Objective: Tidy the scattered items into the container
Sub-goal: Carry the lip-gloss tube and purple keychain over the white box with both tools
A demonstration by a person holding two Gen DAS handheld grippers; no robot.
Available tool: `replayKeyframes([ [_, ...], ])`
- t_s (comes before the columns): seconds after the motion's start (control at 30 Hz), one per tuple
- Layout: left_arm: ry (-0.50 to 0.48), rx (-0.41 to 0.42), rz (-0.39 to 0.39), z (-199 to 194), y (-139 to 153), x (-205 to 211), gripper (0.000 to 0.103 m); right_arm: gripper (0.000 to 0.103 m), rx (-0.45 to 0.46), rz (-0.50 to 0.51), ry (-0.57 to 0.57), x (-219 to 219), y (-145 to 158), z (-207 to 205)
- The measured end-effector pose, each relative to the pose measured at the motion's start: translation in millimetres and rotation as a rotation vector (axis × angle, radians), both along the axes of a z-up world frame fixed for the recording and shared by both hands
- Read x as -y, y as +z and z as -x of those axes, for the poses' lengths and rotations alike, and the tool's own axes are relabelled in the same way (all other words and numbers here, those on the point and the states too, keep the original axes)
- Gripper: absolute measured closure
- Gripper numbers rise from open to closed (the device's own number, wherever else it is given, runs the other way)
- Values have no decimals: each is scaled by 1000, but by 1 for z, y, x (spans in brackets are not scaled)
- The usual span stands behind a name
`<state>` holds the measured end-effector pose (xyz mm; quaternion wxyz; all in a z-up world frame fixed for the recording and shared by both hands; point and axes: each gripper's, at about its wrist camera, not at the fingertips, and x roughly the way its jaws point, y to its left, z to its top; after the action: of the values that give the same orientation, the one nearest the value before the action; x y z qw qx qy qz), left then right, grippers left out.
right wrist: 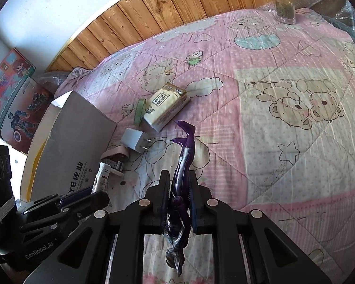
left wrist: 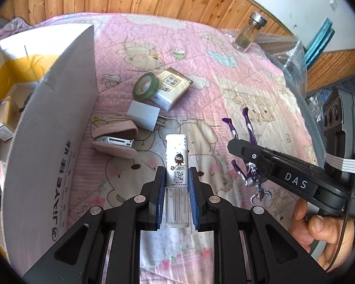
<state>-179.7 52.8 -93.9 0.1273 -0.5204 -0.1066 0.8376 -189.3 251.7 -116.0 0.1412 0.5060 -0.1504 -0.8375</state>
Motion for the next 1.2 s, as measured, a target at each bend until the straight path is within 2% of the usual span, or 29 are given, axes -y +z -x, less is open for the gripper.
replayKeyframes([
  [0.8, 48, -142, -61, -70, 57, 36, 84, 87, -100, -32, 92, 58, 58, -63],
  [1.2, 87, -189, -60, -96, 78, 52, 84, 87, -162, -72, 154, 85, 84, -88],
])
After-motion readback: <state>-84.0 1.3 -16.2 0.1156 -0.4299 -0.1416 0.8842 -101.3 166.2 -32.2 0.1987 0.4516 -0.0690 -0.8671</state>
